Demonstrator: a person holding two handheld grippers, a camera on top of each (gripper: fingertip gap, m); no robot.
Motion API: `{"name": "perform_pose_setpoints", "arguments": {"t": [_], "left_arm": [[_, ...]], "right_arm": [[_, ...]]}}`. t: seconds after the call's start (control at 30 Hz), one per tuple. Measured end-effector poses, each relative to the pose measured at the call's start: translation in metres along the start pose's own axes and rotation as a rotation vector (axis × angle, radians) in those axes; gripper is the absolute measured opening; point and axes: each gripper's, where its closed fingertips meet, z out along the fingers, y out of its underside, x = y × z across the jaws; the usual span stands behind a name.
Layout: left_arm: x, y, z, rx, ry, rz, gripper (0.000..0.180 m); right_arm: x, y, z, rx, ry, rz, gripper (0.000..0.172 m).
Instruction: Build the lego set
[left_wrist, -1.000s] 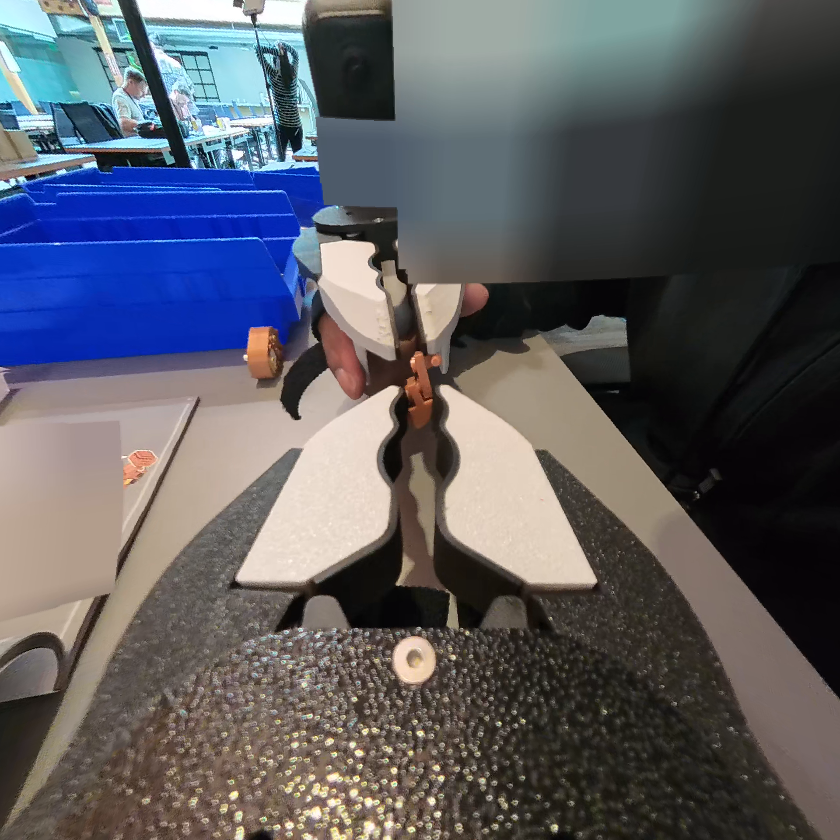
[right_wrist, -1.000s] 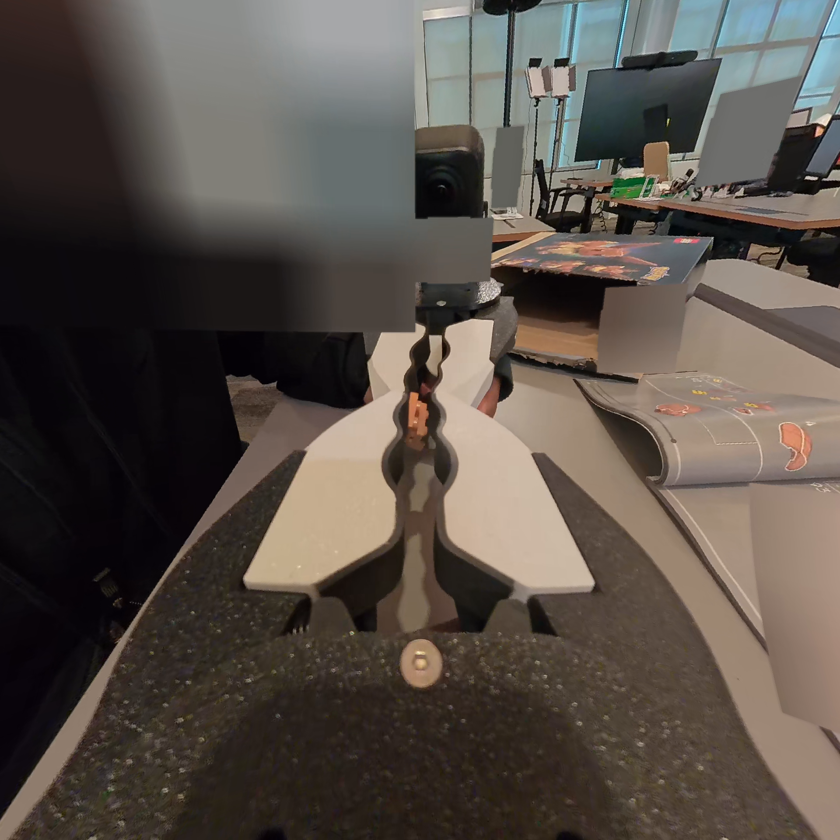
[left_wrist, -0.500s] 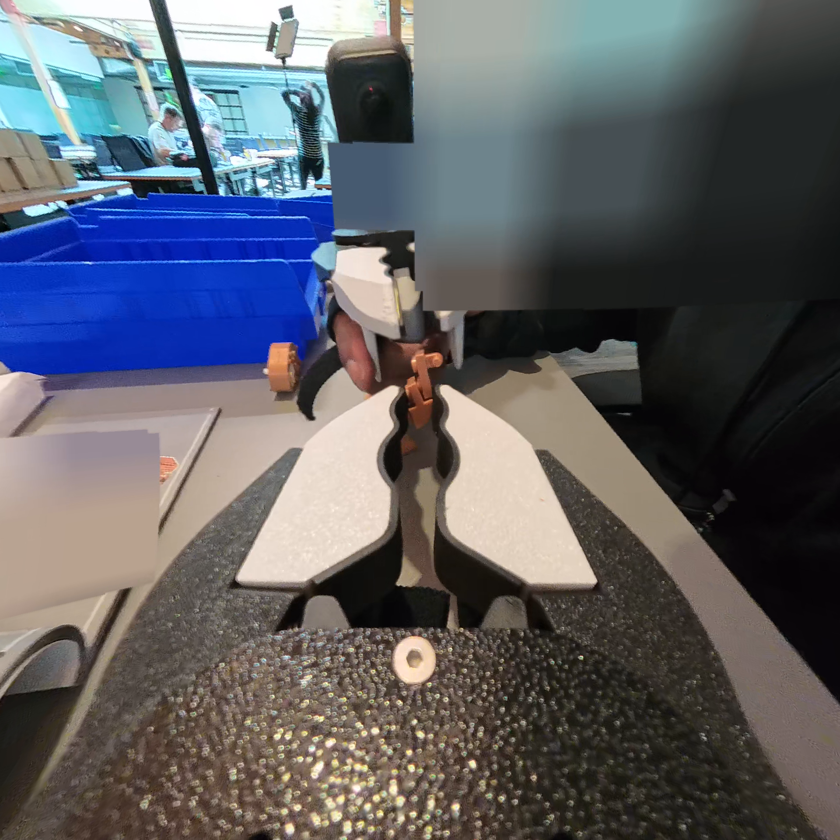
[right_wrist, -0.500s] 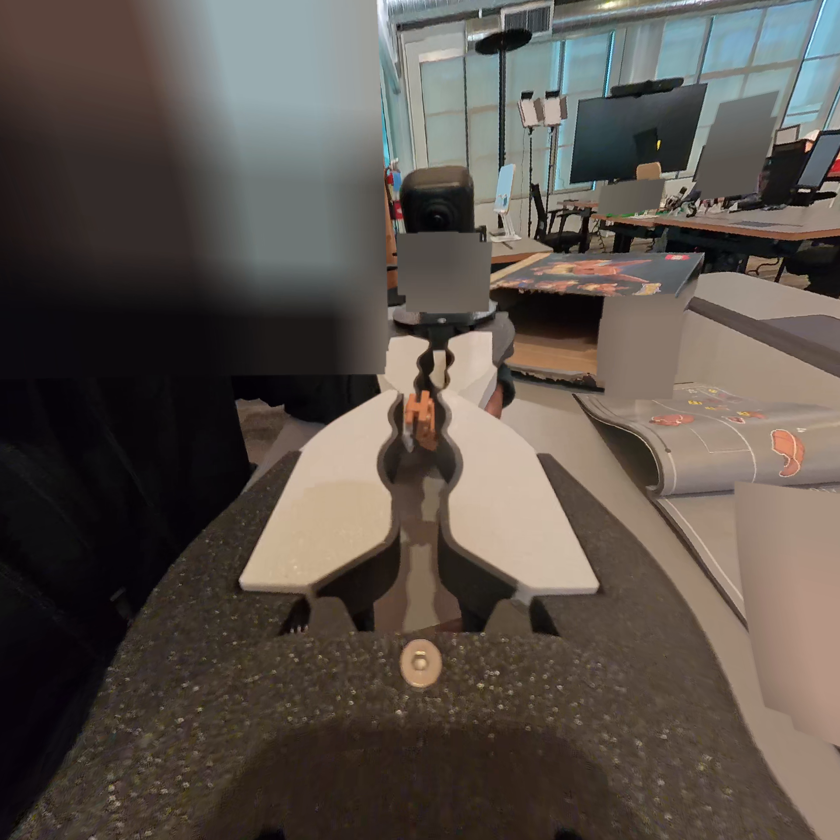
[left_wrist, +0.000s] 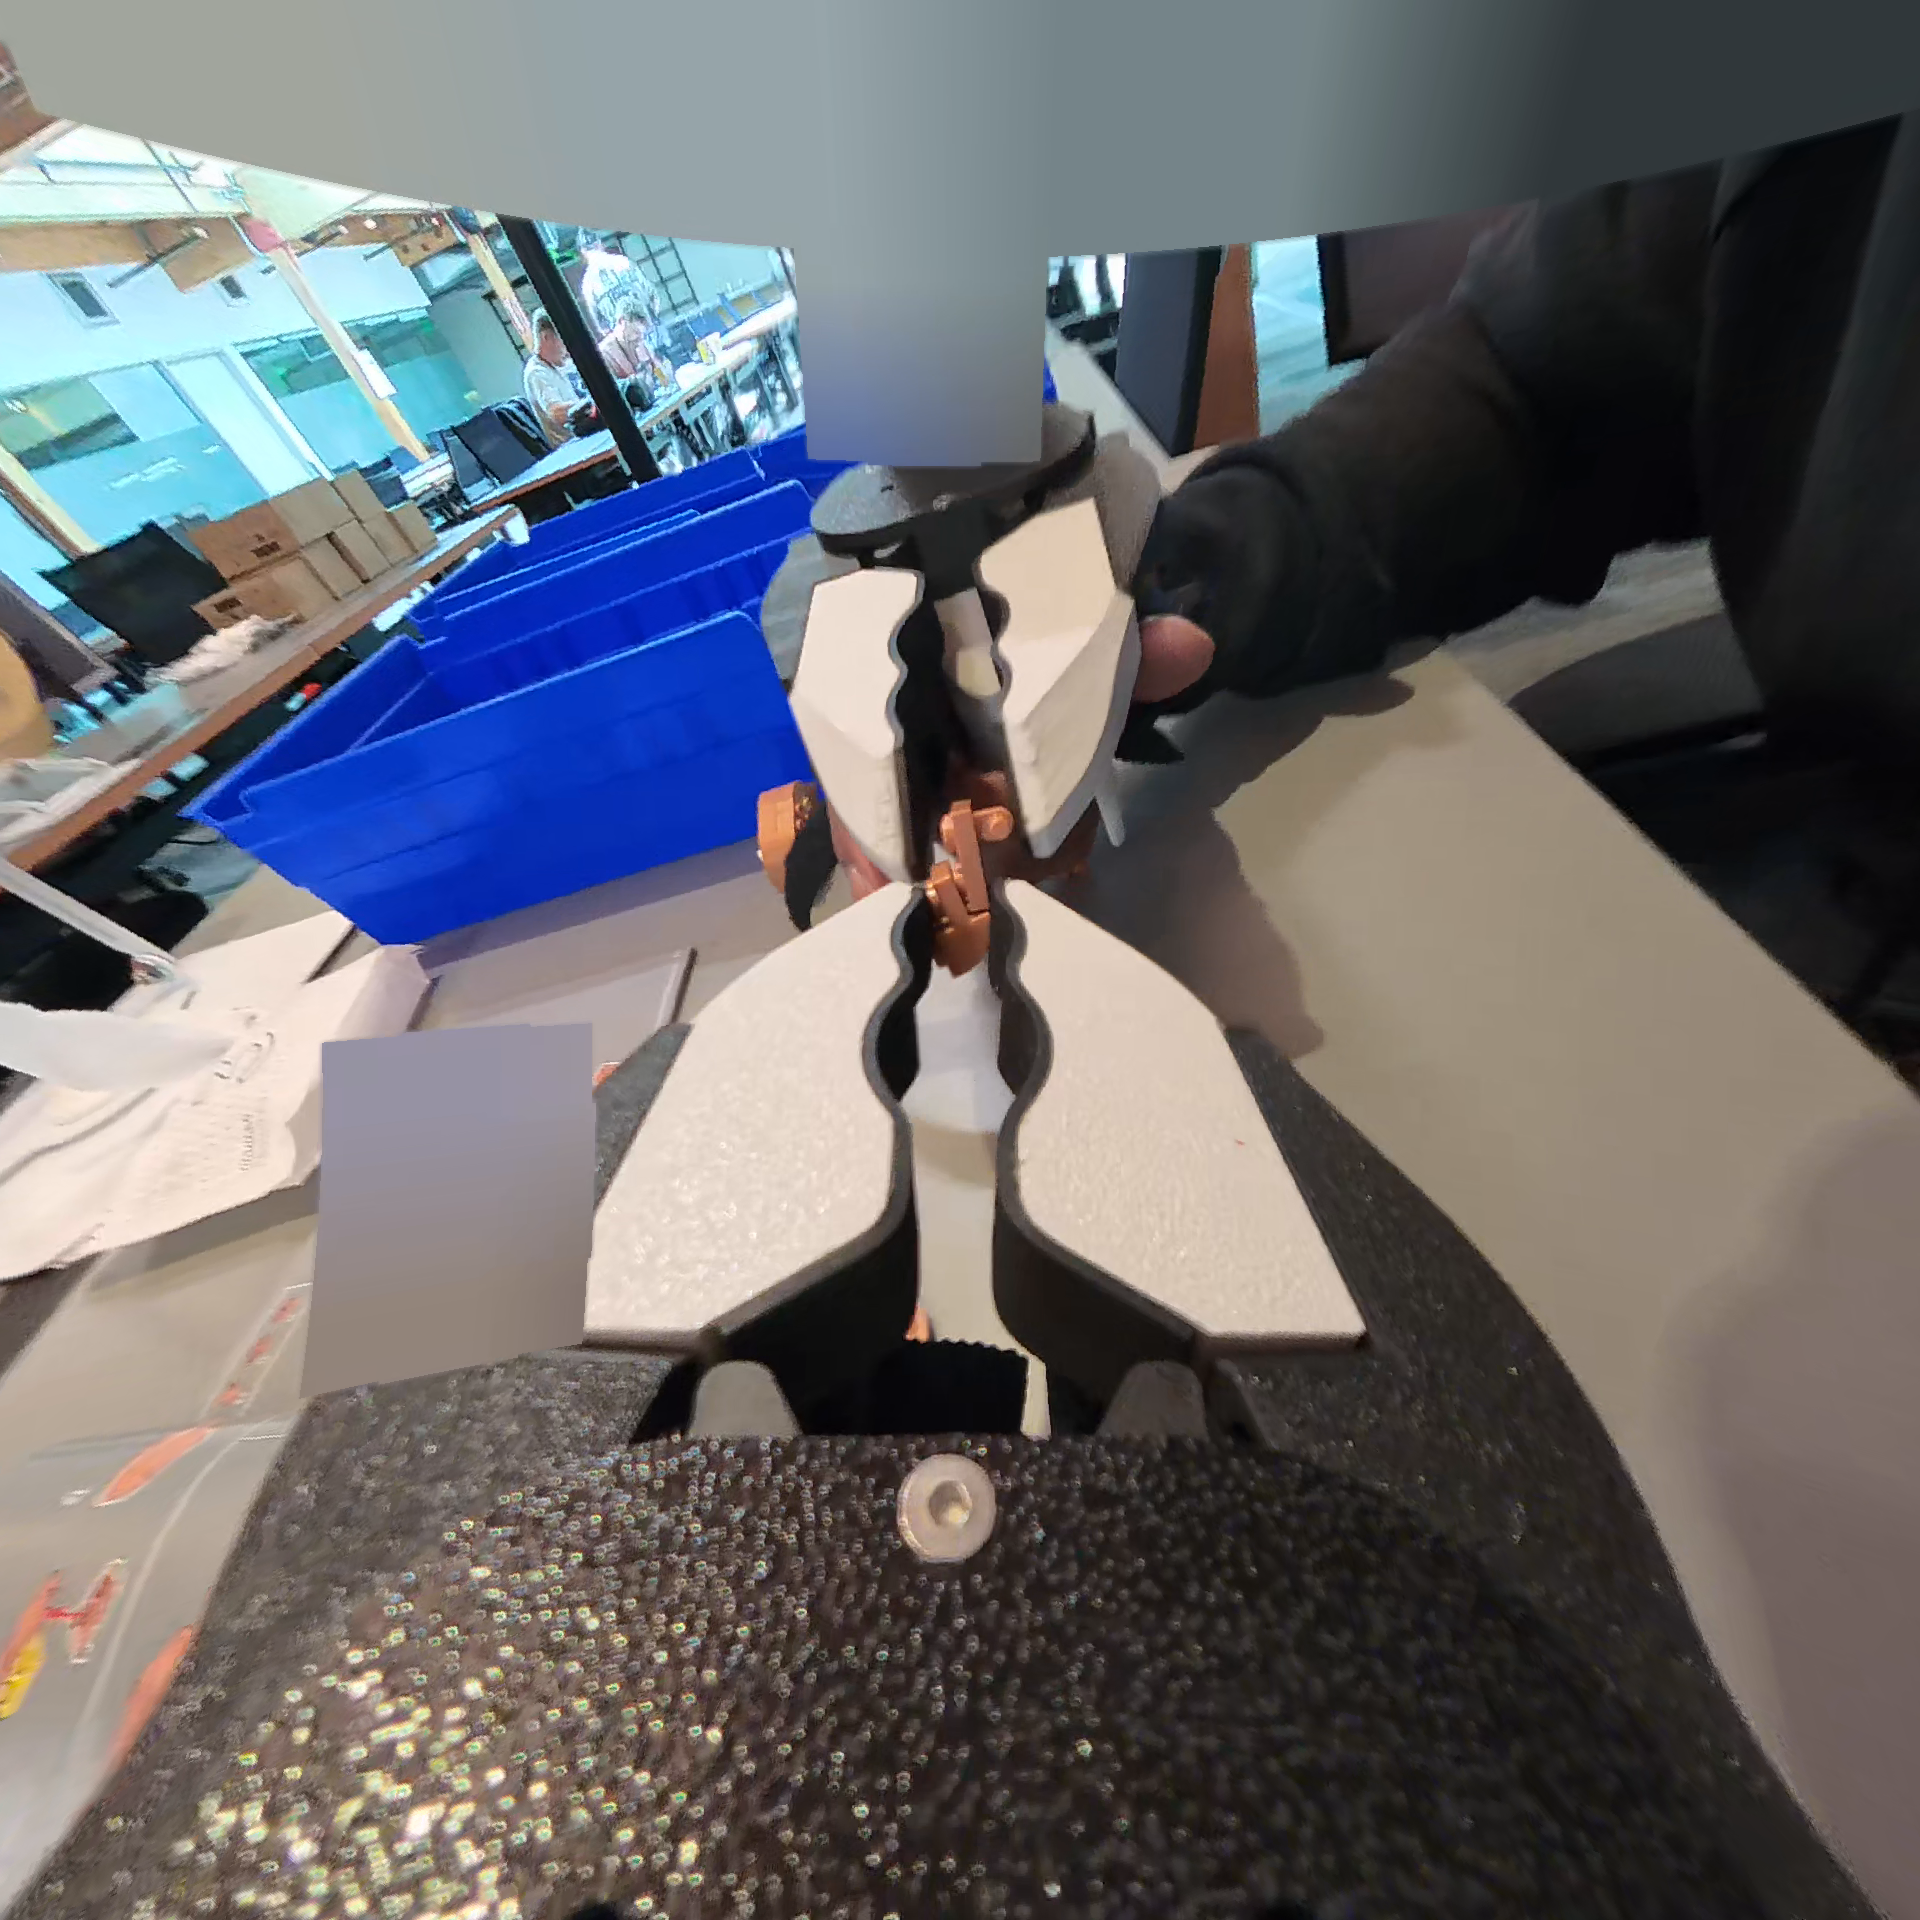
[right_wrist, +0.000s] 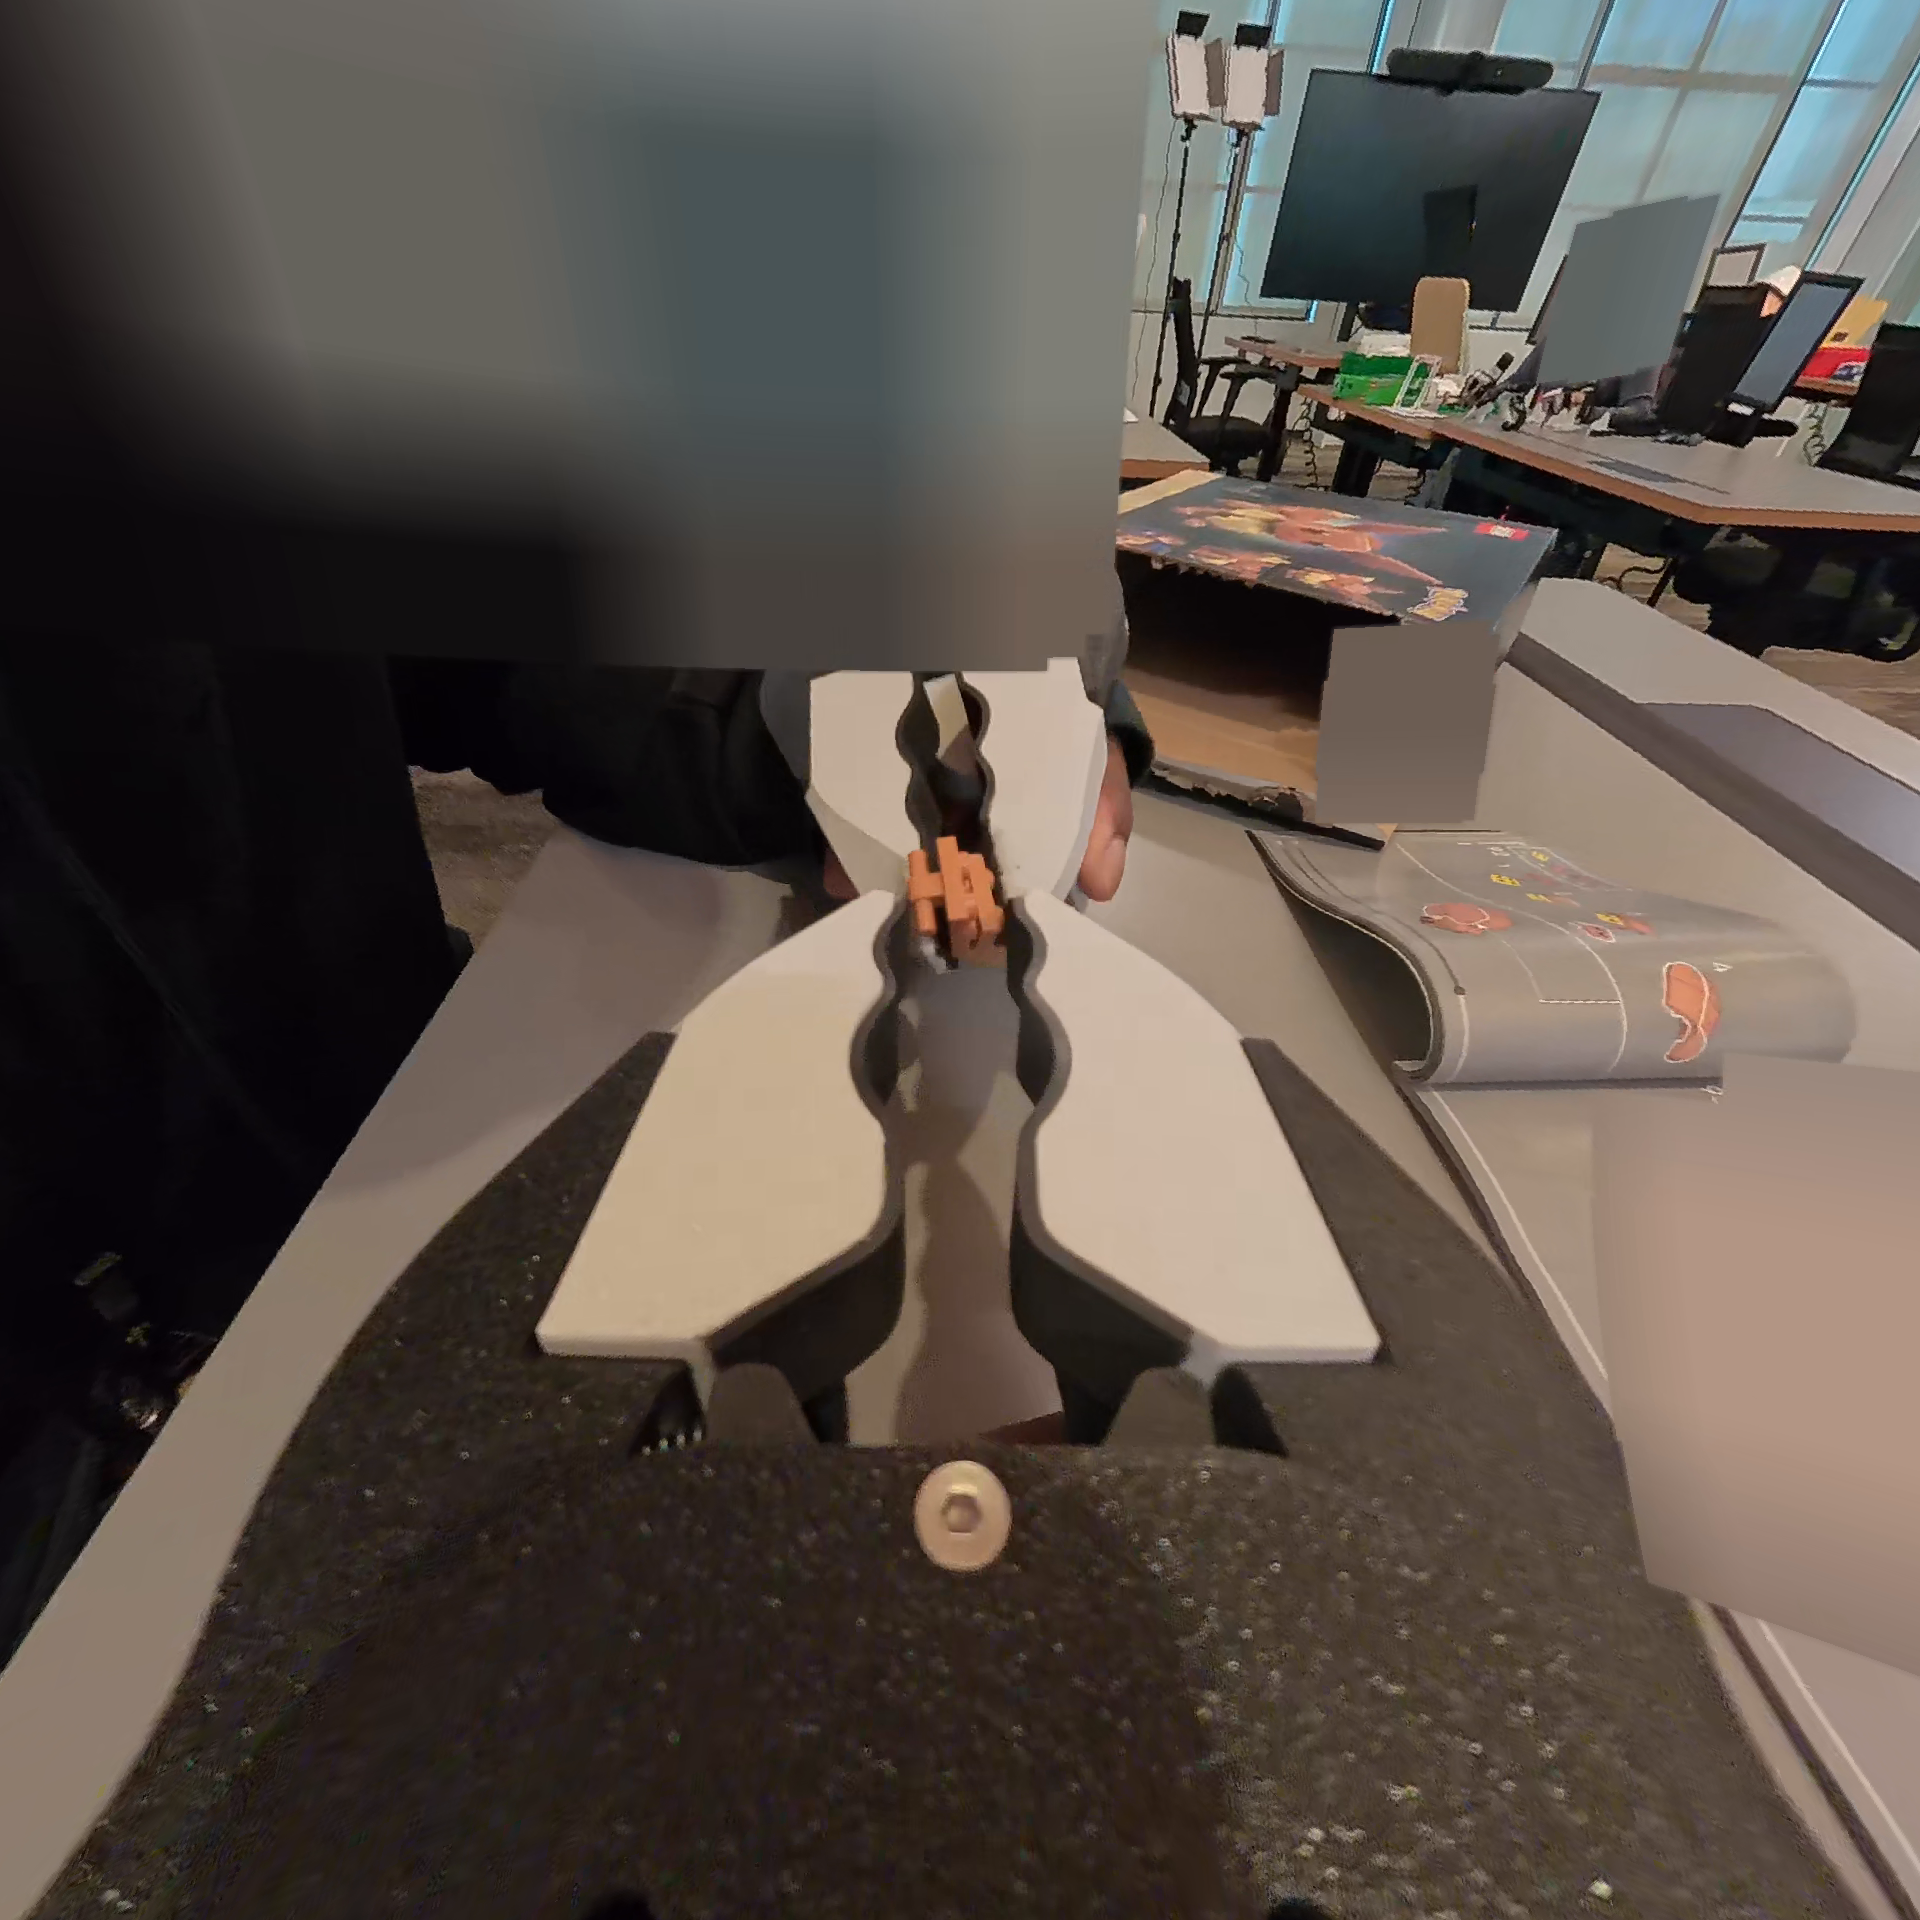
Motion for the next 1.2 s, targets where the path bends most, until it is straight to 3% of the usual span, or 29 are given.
{"name": "perform_pose_setpoints", "arguments": {"t": [0.57, 1.07, 1.2], "left_arm": [[-0.0043, 0.0020, 0.0014, -0.055, -0.080, 0.100, 0.010], [-0.0072, 0.0004, 0.0003, -0.054, -0.100, 0.088, 0.010], [-0.0072, -0.0008, 0.0003, -0.027, -0.076, 0.016, 0.010]], "right_arm": [[0.0043, 0.0020, 0.0016, -0.051, 0.105, -0.170, 0.014], [0.0064, -0.0012, 0.0026, -0.031, 0.150, -0.209, 0.013], [0.0068, -0.0029, 0.0027, -0.017, 0.139, -0.161, 0.013]]}}
